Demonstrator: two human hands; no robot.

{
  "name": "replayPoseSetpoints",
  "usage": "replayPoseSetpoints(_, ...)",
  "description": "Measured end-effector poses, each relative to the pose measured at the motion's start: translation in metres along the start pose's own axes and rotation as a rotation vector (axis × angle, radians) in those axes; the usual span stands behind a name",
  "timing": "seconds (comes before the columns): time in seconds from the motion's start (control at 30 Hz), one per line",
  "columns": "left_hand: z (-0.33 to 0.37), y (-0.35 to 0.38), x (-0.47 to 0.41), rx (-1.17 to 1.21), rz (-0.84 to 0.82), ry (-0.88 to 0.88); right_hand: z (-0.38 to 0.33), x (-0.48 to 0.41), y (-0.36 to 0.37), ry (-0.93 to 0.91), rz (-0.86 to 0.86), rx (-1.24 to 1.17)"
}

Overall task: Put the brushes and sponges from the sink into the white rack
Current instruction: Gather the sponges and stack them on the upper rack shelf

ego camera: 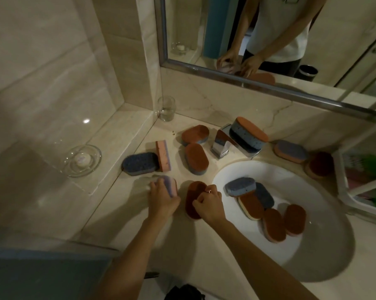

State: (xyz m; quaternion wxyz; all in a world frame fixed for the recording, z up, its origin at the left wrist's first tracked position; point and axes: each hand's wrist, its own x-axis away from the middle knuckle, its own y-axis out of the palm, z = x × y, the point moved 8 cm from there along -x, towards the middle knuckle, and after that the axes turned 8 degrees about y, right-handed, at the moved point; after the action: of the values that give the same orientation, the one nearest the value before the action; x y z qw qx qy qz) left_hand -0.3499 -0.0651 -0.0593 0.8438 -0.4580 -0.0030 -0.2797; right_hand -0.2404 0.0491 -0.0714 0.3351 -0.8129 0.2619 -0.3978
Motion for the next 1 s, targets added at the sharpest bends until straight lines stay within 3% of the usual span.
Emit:
replayPoseSetpoints(0.07, -0.018, -0.012, 0.004, 0.312, 0.081, -0.025, 0.002, 0.003, 0.000, -0.022, 0.038, -0.013)
replayPoseSetpoints(0.1, -0.026, -0.017, 0.007, 0.326, 0.103, -0.019, 0.002, 0.004, 0.000, -0.027, 0.057, -0.007)
replayPoseSetpoints(0.27, -0.048, -0.012, 0.008, 0.264, 0.117, -0.040, 0.000, 0.010, 0.009, -0.019, 0.082, -0.007)
replayPoseSetpoints(0.53, -0.035, 0.022, -0.033, 0.076, -0.127, -0.087, -0.004, 0.005, 0.017, 0.013, -0.026, 0.101)
replayPoseSetpoints(0.67, -0.045, 0.028, -0.038, 0.133, -0.175, -0.194, 0.003, 0.004, 0.021, 0.033, -0.015, 0.160)
replayPoseSetpoints(0.83, -0.027, 0.019, -0.025, 0.344, -0.122, -0.194, 0.014, 0.007, 0.003, 0.082, 0.068, 0.091)
replayPoseSetpoints(1.0, 0.034, -0.005, -0.017, 0.661, -0.062, -0.078, 0.012, 0.017, -0.074, -0.002, 0.326, -0.102)
